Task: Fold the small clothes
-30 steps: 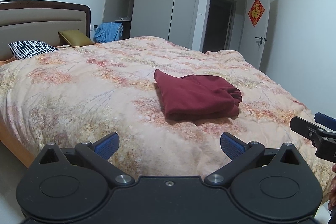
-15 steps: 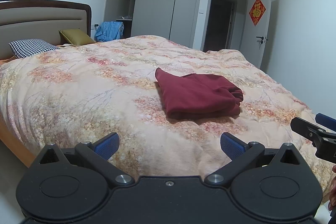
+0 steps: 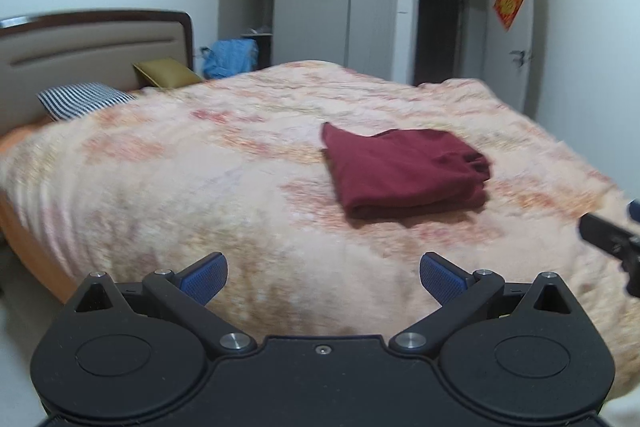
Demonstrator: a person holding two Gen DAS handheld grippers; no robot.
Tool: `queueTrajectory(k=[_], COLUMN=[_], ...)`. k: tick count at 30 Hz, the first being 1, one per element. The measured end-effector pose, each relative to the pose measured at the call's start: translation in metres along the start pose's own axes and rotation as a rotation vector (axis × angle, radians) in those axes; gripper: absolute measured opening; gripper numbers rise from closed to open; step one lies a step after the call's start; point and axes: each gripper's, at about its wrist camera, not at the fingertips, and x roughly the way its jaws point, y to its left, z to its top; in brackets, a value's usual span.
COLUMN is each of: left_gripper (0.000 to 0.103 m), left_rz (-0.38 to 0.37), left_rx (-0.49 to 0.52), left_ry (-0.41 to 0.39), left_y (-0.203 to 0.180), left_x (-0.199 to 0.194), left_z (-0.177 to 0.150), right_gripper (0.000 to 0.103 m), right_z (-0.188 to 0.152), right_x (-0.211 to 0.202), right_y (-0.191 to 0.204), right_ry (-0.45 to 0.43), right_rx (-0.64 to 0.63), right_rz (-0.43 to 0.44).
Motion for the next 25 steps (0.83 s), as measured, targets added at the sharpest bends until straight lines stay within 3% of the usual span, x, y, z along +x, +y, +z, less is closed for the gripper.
queueTrajectory(k=[25], left_gripper=[0.102], left_rz=[0.032], left_rx=[-0.056], left_ry=[0.104], left_y=[0.01], left_x=[0.063], left_z=[0.01], right_gripper=[0.103], right_z=[-0.008], right_x=[0.043], right_y=[-0.01], right_ry=[0.105], right_rx=[-0.009], right_rz=[-0.005])
